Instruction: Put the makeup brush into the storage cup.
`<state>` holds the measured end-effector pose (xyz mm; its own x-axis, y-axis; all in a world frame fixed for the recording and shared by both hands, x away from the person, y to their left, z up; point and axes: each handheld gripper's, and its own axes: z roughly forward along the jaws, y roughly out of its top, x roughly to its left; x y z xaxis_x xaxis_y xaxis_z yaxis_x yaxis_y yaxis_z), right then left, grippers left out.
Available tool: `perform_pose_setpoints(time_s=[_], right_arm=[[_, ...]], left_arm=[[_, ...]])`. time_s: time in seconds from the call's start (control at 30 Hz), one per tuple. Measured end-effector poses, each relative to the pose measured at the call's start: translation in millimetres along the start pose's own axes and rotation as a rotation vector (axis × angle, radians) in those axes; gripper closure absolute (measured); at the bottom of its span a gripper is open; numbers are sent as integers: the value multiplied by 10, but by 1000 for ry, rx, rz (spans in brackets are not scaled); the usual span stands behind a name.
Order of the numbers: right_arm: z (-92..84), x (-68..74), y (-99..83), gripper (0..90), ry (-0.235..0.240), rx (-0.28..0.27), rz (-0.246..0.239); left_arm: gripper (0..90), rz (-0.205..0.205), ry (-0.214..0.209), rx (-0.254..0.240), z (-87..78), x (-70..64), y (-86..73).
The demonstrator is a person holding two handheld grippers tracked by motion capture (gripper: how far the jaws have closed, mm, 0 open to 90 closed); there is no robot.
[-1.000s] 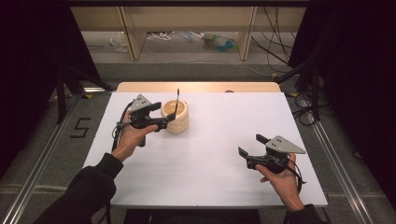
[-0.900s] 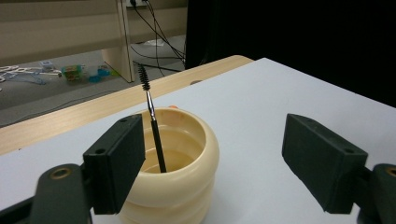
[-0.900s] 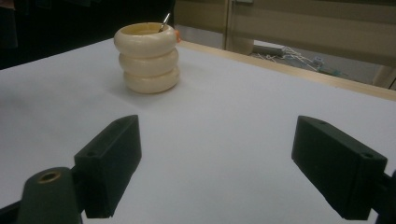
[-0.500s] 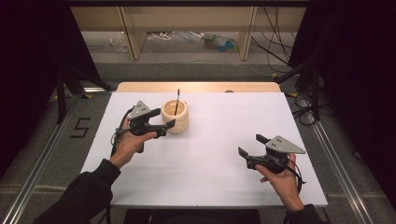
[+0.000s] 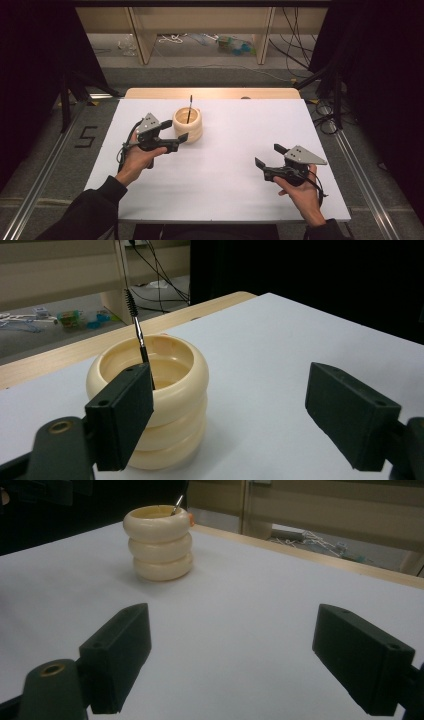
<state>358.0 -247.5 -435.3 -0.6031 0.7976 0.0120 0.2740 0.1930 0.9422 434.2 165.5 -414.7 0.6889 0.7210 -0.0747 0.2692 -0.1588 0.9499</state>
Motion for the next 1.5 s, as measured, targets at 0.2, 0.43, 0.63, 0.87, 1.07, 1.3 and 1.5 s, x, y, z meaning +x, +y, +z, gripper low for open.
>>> perform_pose_setpoints(time_s=[0.2, 0.43, 0.63, 0.87, 1.07, 1.3, 1.5], right_arm=[[13, 6, -3, 169, 7, -14, 6], [-6, 1, 4, 169, -3, 4, -2], [-6, 2, 5, 168, -1, 3, -3], [-4, 4, 5, 168, -2, 1, -3], [-5, 5, 5, 168, -2, 1, -3], [-5, 6, 5, 168, -3, 0, -4], [-4, 7, 3, 167, 3, 2, -3]], left_arm=[[190, 6, -6, -4, -49, -26, -23], [188, 23, -5, 12, -81, -56, -90], [187, 21, -8, 21, -115, -97, -156], [185, 44, -21, 31, -140, -129, -210], [180, 50, -33, 34, -150, -173, -232], [181, 56, -44, 32, -173, -228, -253], [180, 48, -48, 33, -203, -253, -282]])
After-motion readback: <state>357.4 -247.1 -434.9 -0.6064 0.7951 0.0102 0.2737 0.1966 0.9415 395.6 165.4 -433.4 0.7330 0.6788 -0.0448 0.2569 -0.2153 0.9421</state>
